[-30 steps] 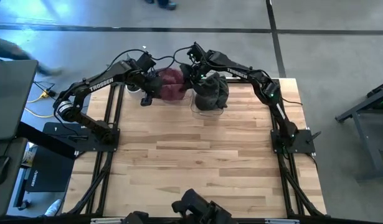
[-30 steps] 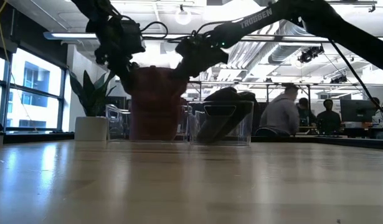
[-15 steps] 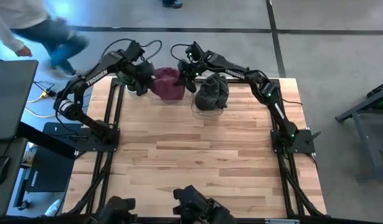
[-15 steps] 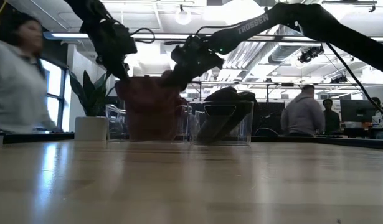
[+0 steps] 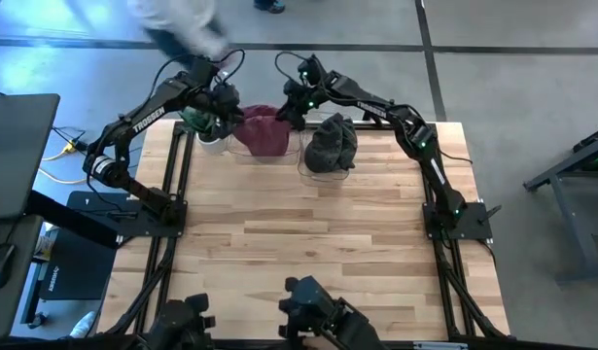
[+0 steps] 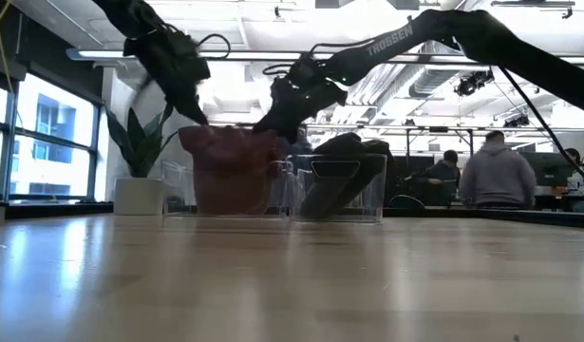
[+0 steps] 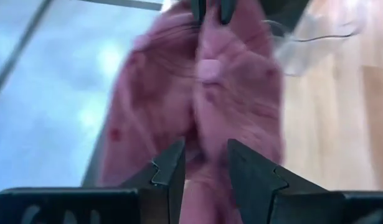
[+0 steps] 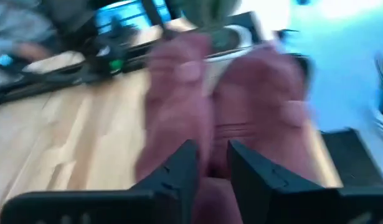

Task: Pick & Place hat
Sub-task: Put the red cap into the left transparent bin, then return to Home Position

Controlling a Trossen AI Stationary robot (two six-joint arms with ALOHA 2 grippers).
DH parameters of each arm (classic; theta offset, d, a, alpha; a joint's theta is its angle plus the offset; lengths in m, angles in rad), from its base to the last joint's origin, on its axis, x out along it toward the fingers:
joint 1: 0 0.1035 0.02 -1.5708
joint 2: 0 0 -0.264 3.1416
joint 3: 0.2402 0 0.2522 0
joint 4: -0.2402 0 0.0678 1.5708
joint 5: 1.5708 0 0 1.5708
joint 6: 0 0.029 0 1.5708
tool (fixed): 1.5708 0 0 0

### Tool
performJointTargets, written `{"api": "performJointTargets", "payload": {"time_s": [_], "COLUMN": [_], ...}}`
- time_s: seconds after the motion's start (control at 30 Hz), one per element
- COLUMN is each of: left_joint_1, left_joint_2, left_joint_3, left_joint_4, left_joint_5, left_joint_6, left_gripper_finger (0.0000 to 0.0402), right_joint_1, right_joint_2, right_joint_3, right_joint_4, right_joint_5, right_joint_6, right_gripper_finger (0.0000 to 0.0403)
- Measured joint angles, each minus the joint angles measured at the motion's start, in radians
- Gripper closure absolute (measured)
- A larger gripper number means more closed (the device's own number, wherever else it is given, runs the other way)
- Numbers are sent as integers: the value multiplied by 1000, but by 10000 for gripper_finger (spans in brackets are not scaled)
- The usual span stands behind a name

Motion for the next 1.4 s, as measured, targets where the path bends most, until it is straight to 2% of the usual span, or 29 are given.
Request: {"api": "performJointTargets", "payload": {"time_s": [0.07,0.13,0.23,0.3,0.5,0.67,0.77,0.9,1.13,1.27,1.4], "left_joint_1": [-6,-13,-15,-13,-45,-88,-127,-204,-347,-432,-516], "left_joint_2": [0,0,-3,-16,-87,-189,-252,-311,-343,-343,-343], "left_joint_3": [0,0,0,0,-1,-3,-4,-5,-5,-18,-103], "left_joint_4": [38,99,188,212,194,161,155,153,141,166,305], "left_joint_5": [-29,-43,-70,-99,-148,-144,-144,-144,-151,-217,-247], "left_joint_6": [-20,-60,-146,-190,-242,-314,-380,-456,-513,-541,-584], "left_gripper_finger": [291,291,291,291,291,291,291,291,291,291,291], "right_joint_1": [-6,-6,-3,3,8,19,40,82,183,238,272], "right_joint_2": [-3,-5,-5,-7,-85,-205,-335,-579,-1075,-1341,-1559], "right_joint_3": [3,4,4,4,3,-86,-254,-586,-1165,-1408,-1606], "right_joint_4": [14,21,14,10,-97,-198,-163,-14,298,401,540], "right_joint_5": [54,152,292,337,347,346,338,326,327,328,327], "right_joint_6": [48,71,66,50,32,-26,-33,-19,159,225,322], "right_gripper_finger": [306,294,283,280,289,327,363,398,384,399,398]}}
